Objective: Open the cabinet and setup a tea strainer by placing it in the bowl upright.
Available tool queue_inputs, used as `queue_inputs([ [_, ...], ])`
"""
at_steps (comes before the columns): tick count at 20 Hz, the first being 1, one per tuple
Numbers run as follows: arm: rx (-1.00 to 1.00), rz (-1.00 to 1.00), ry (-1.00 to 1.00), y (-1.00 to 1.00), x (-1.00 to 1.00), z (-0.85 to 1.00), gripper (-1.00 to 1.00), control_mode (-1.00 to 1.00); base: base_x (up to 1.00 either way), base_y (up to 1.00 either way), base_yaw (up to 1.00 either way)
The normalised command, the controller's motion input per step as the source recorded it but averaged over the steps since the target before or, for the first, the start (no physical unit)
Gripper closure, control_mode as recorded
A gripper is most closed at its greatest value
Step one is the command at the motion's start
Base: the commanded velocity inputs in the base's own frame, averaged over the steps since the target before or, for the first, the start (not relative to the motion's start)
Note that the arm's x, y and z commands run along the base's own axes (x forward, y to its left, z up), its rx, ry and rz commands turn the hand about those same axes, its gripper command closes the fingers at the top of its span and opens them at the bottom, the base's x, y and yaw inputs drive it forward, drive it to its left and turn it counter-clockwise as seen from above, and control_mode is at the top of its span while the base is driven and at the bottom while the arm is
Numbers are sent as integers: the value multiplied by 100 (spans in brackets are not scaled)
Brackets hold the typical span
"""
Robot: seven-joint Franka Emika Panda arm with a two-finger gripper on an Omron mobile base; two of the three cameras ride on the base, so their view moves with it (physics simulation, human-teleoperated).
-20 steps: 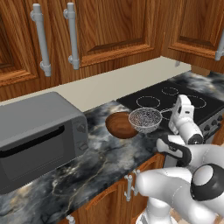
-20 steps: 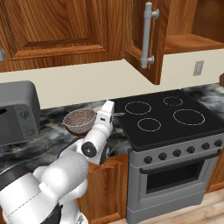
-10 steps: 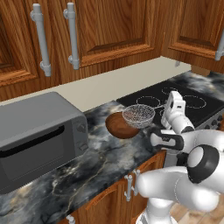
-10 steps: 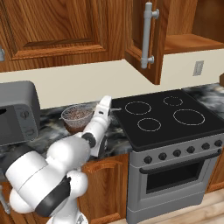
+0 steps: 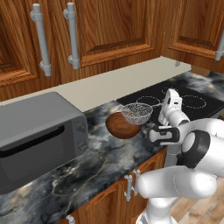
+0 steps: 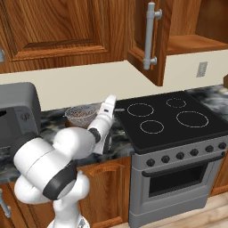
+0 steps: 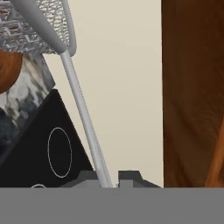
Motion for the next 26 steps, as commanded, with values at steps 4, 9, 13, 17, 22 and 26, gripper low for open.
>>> queue_inputs([
  [4, 0, 0, -1, 16, 0, -65, 100, -100, 0, 0, 0],
  [9, 0, 0, -4, 22, 6, -45, 100, -100, 0, 0, 0],
  [13, 0, 0, -6, 21, 19, -20, 100, -100, 0, 0, 0],
  [17, 0, -1, -5, 15, 26, -20, 100, -100, 0, 0, 0],
  [22, 0, -1, -7, 6, 19, -48, 100, -100, 0, 0, 0],
  [26, 0, 0, -5, 5, 12, -52, 100, -100, 0, 0, 0],
])
